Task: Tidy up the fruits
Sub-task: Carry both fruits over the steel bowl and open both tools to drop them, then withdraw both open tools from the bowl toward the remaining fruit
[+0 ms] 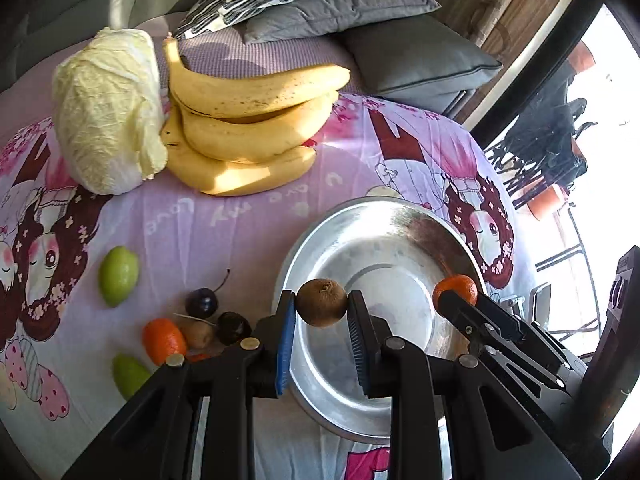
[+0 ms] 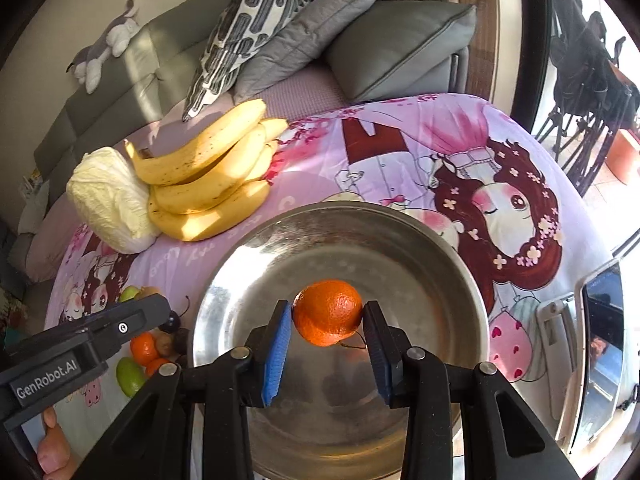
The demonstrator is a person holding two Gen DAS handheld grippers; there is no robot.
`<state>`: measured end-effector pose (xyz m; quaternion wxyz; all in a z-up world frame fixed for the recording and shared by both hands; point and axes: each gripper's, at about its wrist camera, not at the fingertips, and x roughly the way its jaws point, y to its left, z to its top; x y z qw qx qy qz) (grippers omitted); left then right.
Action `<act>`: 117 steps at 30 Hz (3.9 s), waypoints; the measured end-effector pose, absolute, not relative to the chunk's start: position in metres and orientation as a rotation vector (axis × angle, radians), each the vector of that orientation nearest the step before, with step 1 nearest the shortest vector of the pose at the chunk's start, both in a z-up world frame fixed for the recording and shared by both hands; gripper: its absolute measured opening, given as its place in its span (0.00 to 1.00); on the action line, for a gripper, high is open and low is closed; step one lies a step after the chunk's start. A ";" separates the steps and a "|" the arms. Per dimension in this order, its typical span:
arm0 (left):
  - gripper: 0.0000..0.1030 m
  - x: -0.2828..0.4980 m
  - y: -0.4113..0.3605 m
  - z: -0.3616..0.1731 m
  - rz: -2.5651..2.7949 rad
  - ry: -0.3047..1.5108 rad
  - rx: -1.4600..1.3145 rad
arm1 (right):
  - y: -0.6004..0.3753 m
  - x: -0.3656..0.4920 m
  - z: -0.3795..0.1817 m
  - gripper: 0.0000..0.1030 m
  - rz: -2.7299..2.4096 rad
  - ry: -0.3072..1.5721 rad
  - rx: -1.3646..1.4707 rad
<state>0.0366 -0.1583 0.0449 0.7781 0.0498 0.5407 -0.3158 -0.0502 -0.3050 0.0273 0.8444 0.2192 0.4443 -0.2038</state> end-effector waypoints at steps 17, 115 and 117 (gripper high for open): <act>0.26 0.044 -0.219 0.010 -0.676 1.206 0.220 | -0.338 -0.052 0.013 0.38 -0.503 0.955 0.503; 0.89 0.047 -0.090 0.006 -0.338 1.181 0.061 | -0.286 -0.042 0.007 1.00 -0.338 0.966 0.457; 0.89 0.047 -0.090 0.007 -0.348 1.181 0.055 | -0.283 -0.040 0.008 1.00 -0.337 0.961 0.452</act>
